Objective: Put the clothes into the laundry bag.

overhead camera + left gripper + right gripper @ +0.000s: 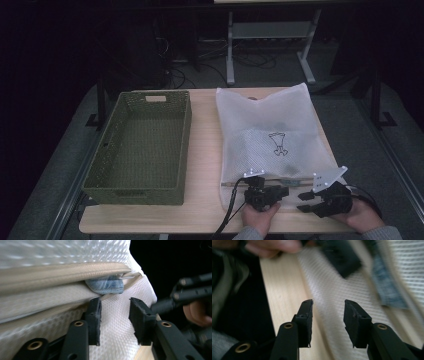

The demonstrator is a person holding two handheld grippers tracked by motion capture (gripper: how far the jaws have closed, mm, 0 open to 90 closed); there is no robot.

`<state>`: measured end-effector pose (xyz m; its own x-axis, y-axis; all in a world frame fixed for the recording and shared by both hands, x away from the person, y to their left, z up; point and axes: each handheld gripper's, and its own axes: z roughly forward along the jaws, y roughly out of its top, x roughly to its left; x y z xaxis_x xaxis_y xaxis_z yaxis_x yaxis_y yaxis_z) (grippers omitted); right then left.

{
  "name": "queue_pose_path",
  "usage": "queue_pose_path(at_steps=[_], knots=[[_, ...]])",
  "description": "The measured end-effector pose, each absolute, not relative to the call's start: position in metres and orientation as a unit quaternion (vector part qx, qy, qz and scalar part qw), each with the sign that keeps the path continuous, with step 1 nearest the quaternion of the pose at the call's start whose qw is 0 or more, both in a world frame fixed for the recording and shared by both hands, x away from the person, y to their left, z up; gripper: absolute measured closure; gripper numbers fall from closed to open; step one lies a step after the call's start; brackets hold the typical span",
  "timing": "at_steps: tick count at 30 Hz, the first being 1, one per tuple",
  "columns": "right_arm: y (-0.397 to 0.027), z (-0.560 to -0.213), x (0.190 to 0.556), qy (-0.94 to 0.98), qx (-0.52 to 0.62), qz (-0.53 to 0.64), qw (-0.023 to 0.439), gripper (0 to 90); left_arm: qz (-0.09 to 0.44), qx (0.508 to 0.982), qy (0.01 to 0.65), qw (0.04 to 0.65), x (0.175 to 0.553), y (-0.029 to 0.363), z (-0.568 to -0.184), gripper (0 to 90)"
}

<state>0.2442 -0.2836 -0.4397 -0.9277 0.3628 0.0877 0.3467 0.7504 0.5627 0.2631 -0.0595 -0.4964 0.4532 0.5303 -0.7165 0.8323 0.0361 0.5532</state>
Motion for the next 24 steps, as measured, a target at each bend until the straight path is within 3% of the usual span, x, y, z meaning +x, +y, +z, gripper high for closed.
queue_pose_path(at_steps=[4, 9, 11, 20, 24], knots=[[-0.273, -0.454, 0.237, 0.948, 0.161, 0.273, 0.023, 53.9, -0.148, 0.678, 0.503, 0.515, 0.268, -0.071, -0.498, 67.3], [-0.273, -0.457, 0.235, 0.940, 0.170, 0.290, 0.053, 84.3, -0.141, 0.670, 0.522, 0.509, 0.278, -0.082, -0.499, 73.8], [-0.272, -0.456, 0.237, 0.942, 0.169, 0.286, 0.046, 88.1, -0.120, 0.675, 0.533, 0.496, 0.282, -0.087, -0.496, 81.1], [-0.270, -0.455, 0.230, 0.948, 0.151, 0.279, 0.010, 89.5, -0.099, 0.658, 0.550, 0.505, 0.294, -0.087, -0.491, 82.9], [-0.271, -0.449, 0.237, 0.942, 0.164, 0.292, 0.001, 82.3, -0.110, 0.671, 0.531, 0.505, 0.284, -0.083, -0.490, 77.3]])
